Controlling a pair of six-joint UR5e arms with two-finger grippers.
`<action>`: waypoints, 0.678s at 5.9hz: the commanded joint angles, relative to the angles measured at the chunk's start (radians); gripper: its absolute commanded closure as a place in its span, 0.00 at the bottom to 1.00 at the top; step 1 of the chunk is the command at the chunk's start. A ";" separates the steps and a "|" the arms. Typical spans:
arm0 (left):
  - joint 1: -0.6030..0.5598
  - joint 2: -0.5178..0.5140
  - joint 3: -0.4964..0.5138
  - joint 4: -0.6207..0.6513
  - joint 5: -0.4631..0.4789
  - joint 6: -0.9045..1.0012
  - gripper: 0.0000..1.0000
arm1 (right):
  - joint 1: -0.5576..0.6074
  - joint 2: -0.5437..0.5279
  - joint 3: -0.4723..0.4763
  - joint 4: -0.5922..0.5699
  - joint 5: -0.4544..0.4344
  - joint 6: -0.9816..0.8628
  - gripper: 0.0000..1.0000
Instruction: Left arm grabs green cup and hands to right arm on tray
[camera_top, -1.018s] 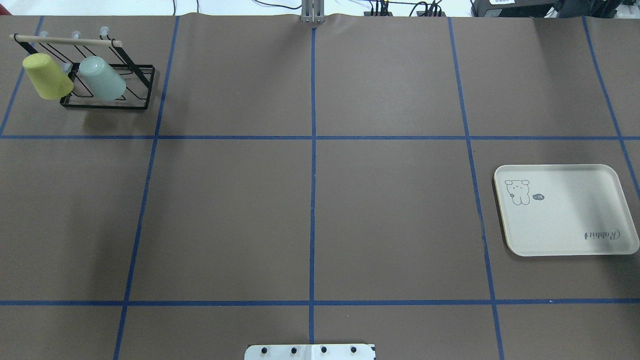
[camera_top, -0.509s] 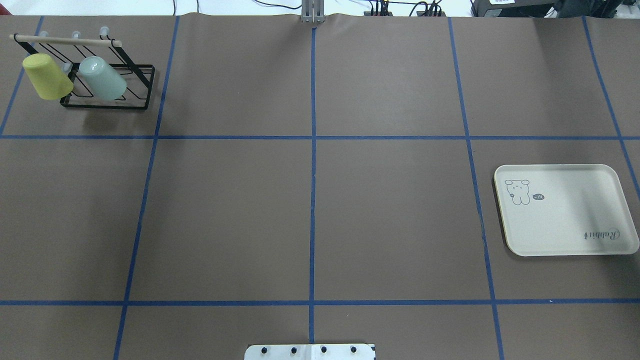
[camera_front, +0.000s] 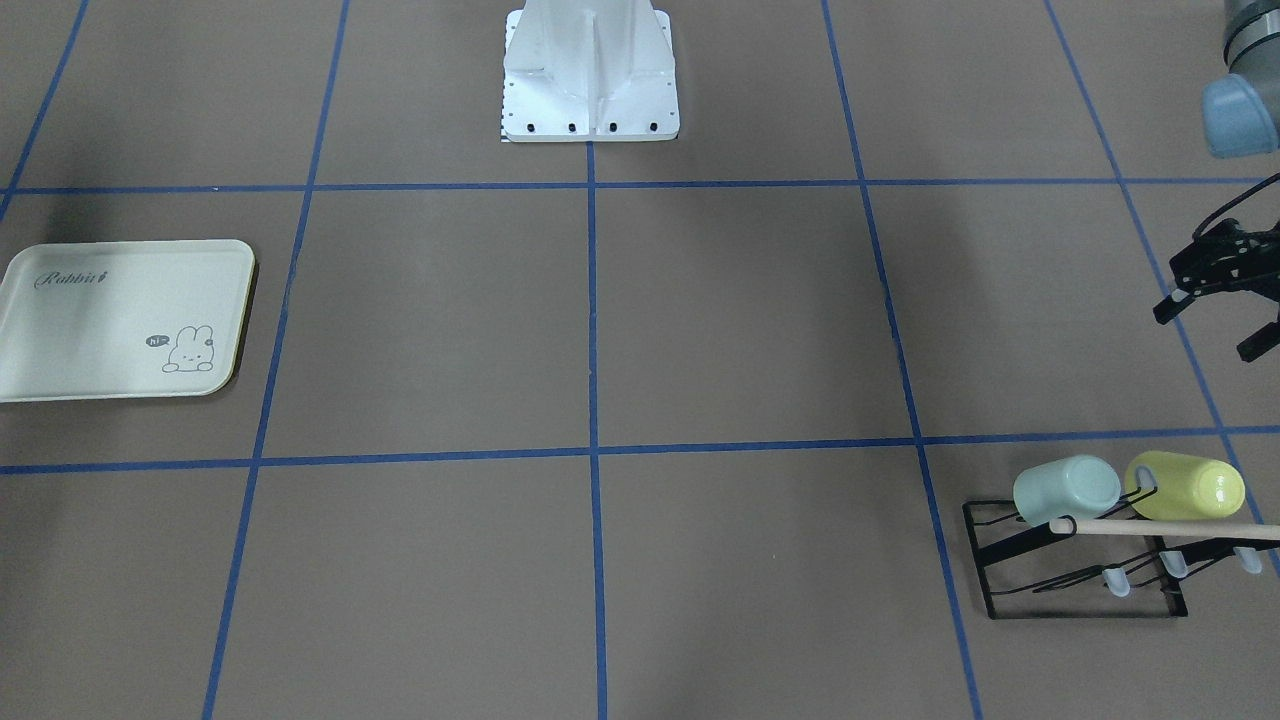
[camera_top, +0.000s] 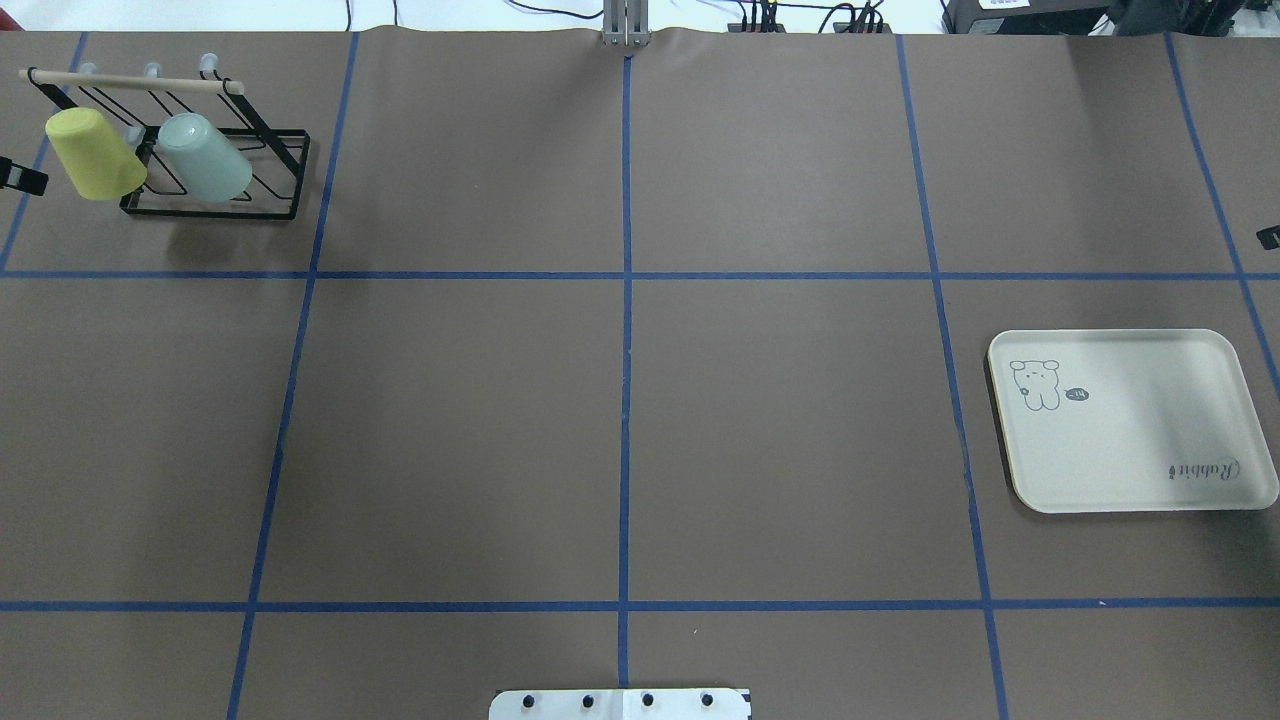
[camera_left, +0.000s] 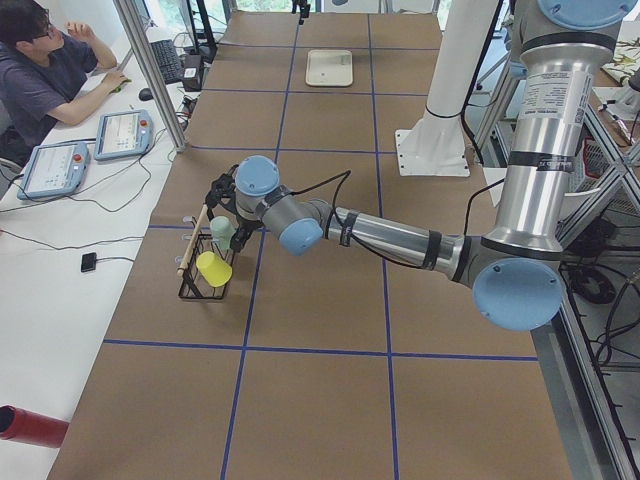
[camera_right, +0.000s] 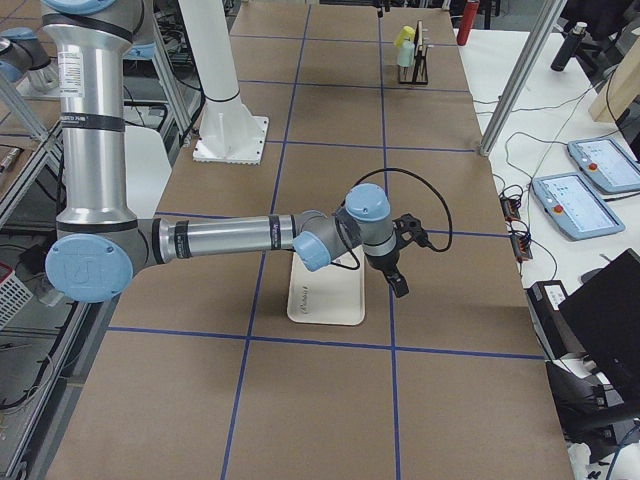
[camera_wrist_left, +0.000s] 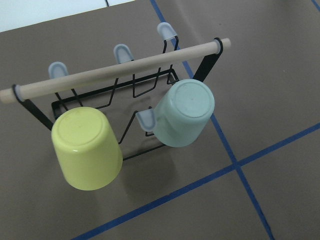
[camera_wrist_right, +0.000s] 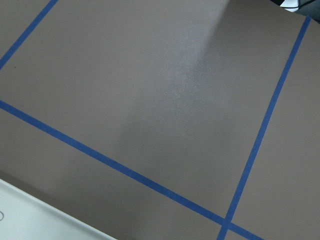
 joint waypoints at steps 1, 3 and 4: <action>0.088 -0.081 0.037 0.007 0.154 -0.135 0.00 | -0.002 0.000 0.000 0.000 0.000 0.000 0.00; 0.099 -0.208 0.196 0.005 0.192 -0.140 0.00 | -0.003 0.000 -0.002 0.000 0.000 0.001 0.00; 0.104 -0.254 0.250 0.004 0.191 -0.136 0.00 | -0.003 0.000 -0.002 0.000 0.000 0.001 0.00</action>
